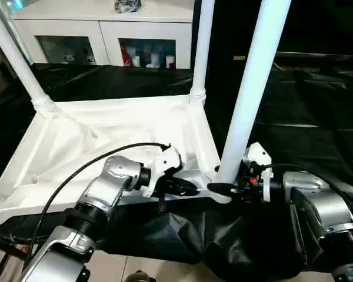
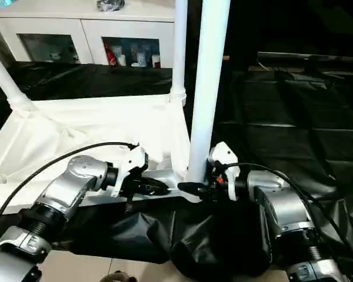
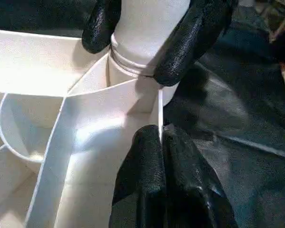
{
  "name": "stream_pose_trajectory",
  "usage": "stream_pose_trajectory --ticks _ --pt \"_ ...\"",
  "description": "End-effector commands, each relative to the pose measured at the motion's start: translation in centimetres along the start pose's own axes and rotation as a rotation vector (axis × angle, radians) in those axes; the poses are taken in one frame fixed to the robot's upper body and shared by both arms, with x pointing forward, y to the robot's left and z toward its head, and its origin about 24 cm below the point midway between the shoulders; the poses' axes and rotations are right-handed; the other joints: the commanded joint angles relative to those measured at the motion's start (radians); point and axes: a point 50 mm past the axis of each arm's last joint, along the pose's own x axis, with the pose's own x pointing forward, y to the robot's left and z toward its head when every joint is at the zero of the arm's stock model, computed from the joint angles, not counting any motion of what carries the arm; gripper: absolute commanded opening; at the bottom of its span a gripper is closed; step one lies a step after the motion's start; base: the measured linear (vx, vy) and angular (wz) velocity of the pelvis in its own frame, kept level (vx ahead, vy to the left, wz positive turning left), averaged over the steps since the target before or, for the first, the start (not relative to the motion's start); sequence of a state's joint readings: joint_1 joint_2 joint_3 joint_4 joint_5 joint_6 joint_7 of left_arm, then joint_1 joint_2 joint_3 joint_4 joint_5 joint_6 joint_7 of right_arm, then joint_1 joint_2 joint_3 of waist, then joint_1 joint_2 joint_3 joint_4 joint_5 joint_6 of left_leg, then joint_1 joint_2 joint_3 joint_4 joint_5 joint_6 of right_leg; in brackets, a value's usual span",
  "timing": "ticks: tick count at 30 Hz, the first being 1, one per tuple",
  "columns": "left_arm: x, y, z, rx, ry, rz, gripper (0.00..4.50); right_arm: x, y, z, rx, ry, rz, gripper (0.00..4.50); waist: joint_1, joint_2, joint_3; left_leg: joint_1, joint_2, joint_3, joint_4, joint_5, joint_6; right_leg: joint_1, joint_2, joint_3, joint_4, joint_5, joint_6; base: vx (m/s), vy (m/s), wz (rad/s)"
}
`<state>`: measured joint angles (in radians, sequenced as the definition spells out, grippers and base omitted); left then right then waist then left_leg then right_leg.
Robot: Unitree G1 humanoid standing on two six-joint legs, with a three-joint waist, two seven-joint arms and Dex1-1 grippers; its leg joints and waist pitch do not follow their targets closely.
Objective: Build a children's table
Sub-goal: Rotate leg to tighten
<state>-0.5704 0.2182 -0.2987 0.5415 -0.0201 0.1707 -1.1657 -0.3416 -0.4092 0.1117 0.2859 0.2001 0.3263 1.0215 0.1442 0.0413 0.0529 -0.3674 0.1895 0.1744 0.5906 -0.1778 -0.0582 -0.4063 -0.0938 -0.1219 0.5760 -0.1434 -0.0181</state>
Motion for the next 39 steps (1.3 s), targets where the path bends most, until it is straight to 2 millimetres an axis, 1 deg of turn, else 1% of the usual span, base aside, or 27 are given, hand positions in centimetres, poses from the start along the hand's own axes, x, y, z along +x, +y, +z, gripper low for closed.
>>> stream_pose_trajectory --ticks 1,3,4,5,6,7,8,9,11,13,16,17,20,22,24,25,26,27,28,29,32,33,34,35,36,37,39 --pt "1.3 1.1 3.1 0.058 -0.113 0.111 0.00 1.9 0.5 -0.7 0.031 0.028 -0.053 2.62 -0.005 -0.027 -0.067 0.009 0.037 -0.012 -0.070 -0.227 0.045 0.051 -0.073 0.050 -0.088 -0.478 -0.101 0.000 0.000 0.00" --pt "1.8 1.4 3.5 0.054 -0.117 0.156 0.00 2.4 0.2 -0.9 0.051 0.030 -0.122 2.62 -0.008 -0.027 -0.068 0.011 0.035 -0.012 -0.069 -0.228 0.041 0.049 -0.073 0.048 -0.092 -0.498 -0.090 0.000 0.000 0.00" --pt "2.4 1.8 3.9 0.043 -0.121 0.202 0.00 3.1 -0.1 -1.2 0.079 0.026 -0.198 2.62 -0.011 -0.027 -0.067 0.008 0.033 -0.013 -0.069 -0.226 0.040 0.050 -0.073 0.047 -0.093 -0.501 -0.085 0.000 0.000 0.00" --pt "2.7 1.9 4.0 0.039 -0.122 0.220 0.00 3.3 -0.2 -1.3 0.091 0.024 -0.227 2.62 -0.014 -0.026 -0.068 0.010 0.032 -0.014 -0.069 -0.234 0.034 0.049 -0.072 0.045 -0.094 -0.509 -0.080 0.000 0.000 0.00" --pt "3.1 2.1 4.3 0.033 -0.122 0.256 0.00 3.8 -0.4 -1.4 0.115 0.020 -0.269 2.62 -0.017 -0.026 -0.069 0.009 0.032 -0.016 -0.069 -0.238 0.035 0.053 -0.073 0.044 -0.095 -0.508 -0.075 0.000 0.000 0.00" --pt "3.7 2.4 4.8 0.016 -0.125 0.294 0.00 4.4 -0.4 -1.4 0.152 0.005 -0.321 2.62 -0.019 -0.025 -0.068 0.010 0.032 -0.013 -0.069 -0.237 0.038 0.049 -0.072 0.046 -0.097 -0.502 -0.075 0.000 0.000 0.00" --pt "4.2 2.5 5.1 0.006 -0.127 0.325 0.00 4.9 -0.5 -1.4 0.182 -0.005 -0.362 2.62 -0.025 -0.021 -0.071 0.010 0.031 -0.015 -0.069 -0.235 0.034 0.049 -0.070 0.045 -0.095 -0.483 -0.084 0.000 0.000 0.00" --pt "4.3 2.5 5.2 0.006 -0.127 0.327 0.00 4.9 -0.5 -1.4 0.183 -0.006 -0.365 2.62 -0.026 -0.023 -0.070 0.009 0.031 -0.015 -0.069 -0.235 0.035 0.051 -0.069 0.044 -0.095 -0.478 -0.084 0.000 0.000 0.00" --pt "5.4 2.6 6.0 -0.005 -0.131 0.364 0.00 6.5 -0.4 -1.1 0.230 0.002 -0.442 2.62 -0.030 -0.018 -0.072 0.007 0.030 -0.015 -0.068 -0.226 0.036 0.053 -0.069 0.045 -0.091 -0.443 -0.097 0.000 0.000 0.00" --pt "5.8 2.5 6.2 0.002 -0.134 0.353 0.00 7.2 0.0 -0.6 0.212 -0.011 -0.432 2.62 -0.029 -0.015 -0.072 0.007 0.029 -0.014 -0.068 -0.224 0.043 0.054 -0.069 0.046 -0.090 -0.427 -0.101 0.000 0.000 0.00" --pt "6.0 2.4 6.3 0.015 -0.135 0.332 0.00 7.8 0.3 0.1 0.209 -0.044 -0.400 2.62 -0.027 -0.017 -0.072 0.007 0.031 -0.014 -0.070 -0.227 0.053 0.056 -0.071 0.047 -0.090 -0.424 -0.102 0.000 0.000 0.00" --pt "5.9 2.4 6.2 0.021 -0.132 0.323 0.00 7.8 0.4 0.2 0.221 -0.057 -0.383 3.32 -0.027 -0.017 -0.071 0.007 0.032 -0.014 -0.070 -0.229 0.054 0.056 -0.070 0.047 -0.090 -0.424 -0.104 0.000 0.000 0.00" --pt "5.5 2.5 5.7 0.026 -0.125 0.309 0.00 7.4 0.3 0.4 0.210 -0.064 -0.353 3.38 -0.027 -0.018 -0.071 0.008 0.034 -0.015 -0.072 -0.240 0.054 0.057 -0.071 0.047 -0.089 -0.429 -0.107 0.000 0.000 0.00" --pt "5.0 2.5 5.3 0.035 -0.118 0.288 0.00 6.9 0.1 0.5 0.159 -0.058 -0.329 3.68 -0.027 -0.018 -0.071 0.007 0.035 -0.015 -0.072 -0.237 0.053 0.056 -0.072 0.049 -0.087 -0.419 -0.113 0.000 0.000 0.00" --pt "4.6 2.5 5.0 0.042 -0.117 0.262 0.00 6.4 0.1 0.6 0.119 -0.060 -0.288 3.68 -0.027 -0.019 -0.071 0.006 0.035 -0.015 -0.072 -0.237 0.056 0.058 -0.072 0.049 -0.086 -0.410 -0.114 0.000 0.000 0.00" --pt "4.4 2.4 4.8 0.047 -0.115 0.242 0.00 6.0 0.1 0.7 0.096 -0.061 -0.259 3.68 -0.026 -0.022 -0.072 0.006 0.034 -0.014 -0.070 -0.232 0.062 0.059 -0.072 0.049 -0.085 -0.405 -0.115 0.000 0.000 0.00" --pt "4.0 2.3 4.6 0.055 -0.114 0.212 0.00 5.5 0.1 0.8 0.066 -0.061 -0.222 3.68 -0.025 -0.022 -0.072 0.004 0.035 -0.013 -0.070 -0.222 0.068 0.060 -0.073 0.051 -0.083 -0.392 -0.118 0.000 0.000 0.00" --pt "3.9 2.2 4.5 0.056 -0.114 0.204 0.00 5.3 0.1 0.8 0.059 -0.061 -0.214 3.68 -0.023 -0.022 -0.074 0.002 0.036 -0.014 -0.069 -0.208 0.073 0.063 -0.073 0.051 -0.080 -0.375 -0.123 0.000 0.000 0.00" --pt "3.6 2.0 4.3 0.066 -0.118 0.170 0.00 4.8 0.1 0.9 0.040 -0.056 -0.182 3.68 -0.023 -0.021 -0.073 0.002 0.038 -0.013 -0.070 -0.198 0.078 0.062 -0.074 0.053 -0.077 -0.358 -0.133 0.000 0.000 0.00" --pt "3.5 2.0 4.3 0.066 -0.119 0.167 0.00 4.8 0.1 0.9 0.038 -0.055 -0.179 3.68 -0.022 -0.021 -0.073 0.001 0.039 -0.013 -0.068 -0.195 0.080 0.063 -0.073 0.052 -0.075 -0.350 -0.139 0.000 0.000 0.00" --pt "2.5 1.4 3.8 0.086 -0.120 0.079 0.00 3.3 0.2 1.0 -0.005 -0.045 -0.088 3.68 -0.022 -0.020 -0.073 0.002 0.041 -0.013 -0.068 -0.203 0.082 0.064 -0.073 0.052 -0.072 -0.343 -0.153 0.000 0.000 0.00" --pt "1.9 1.1 3.4 0.093 -0.110 0.038 0.00 2.6 0.3 1.1 -0.024 -0.033 -0.035 3.68 -0.022 -0.019 -0.072 0.002 0.044 -0.012 -0.069 -0.209 0.083 0.063 -0.073 0.053 -0.072 -0.346 -0.156 0.000 0.000 0.00" --pt "1.9 1.1 3.4 0.093 -0.110 0.038 0.00 2.6 0.3 1.1 -0.024 -0.033 -0.035 3.68 -0.020 -0.016 -0.072 0.004 0.045 -0.013 -0.070 -0.213 0.083 0.062 -0.073 0.053 -0.072 -0.347 -0.158 0.000 0.000 0.00" --pt "1.6 0.8 3.2 0.098 -0.103 0.013 0.00 2.1 0.4 1.0 -0.034 -0.024 -0.002 3.68 -0.019 -0.017 -0.071 0.005 0.047 -0.012 -0.070 -0.221 0.083 0.061 -0.073 0.054 -0.073 -0.354 -0.155 0.000 0.000 0.00" --pt "1.2 0.6 3.0 0.105 -0.095 -0.013 0.00 1.6 0.6 1.0 -0.040 -0.011 0.033 3.68 -0.018 -0.016 -0.072 0.005 0.047 -0.012 -0.070 -0.224 0.084 0.060 -0.073 0.054 -0.072 -0.356 -0.158 0.000 0.000 0.00" --pt "0.8 0.4 2.7 0.108 -0.090 -0.035 0.00 1.2 0.7 0.9 -0.045 0.001 0.061 3.68 -0.017 -0.017 -0.068 0.007 0.047 -0.011 -0.071 -0.243 0.078 0.056 -0.071 0.054 -0.077 -0.388 -0.152 0.000 0.000 0.00" --pt "0.4 0.2 2.6 0.110 -0.086 -0.053 0.00 0.7 0.7 0.7 -0.045 0.020 0.092 3.68 -0.012 -0.017 -0.067 0.009 0.048 -0.012 -0.073 -0.256 0.070 0.056 -0.074 0.054 -0.078 -0.422 -0.144 0.000 0.000 0.00"
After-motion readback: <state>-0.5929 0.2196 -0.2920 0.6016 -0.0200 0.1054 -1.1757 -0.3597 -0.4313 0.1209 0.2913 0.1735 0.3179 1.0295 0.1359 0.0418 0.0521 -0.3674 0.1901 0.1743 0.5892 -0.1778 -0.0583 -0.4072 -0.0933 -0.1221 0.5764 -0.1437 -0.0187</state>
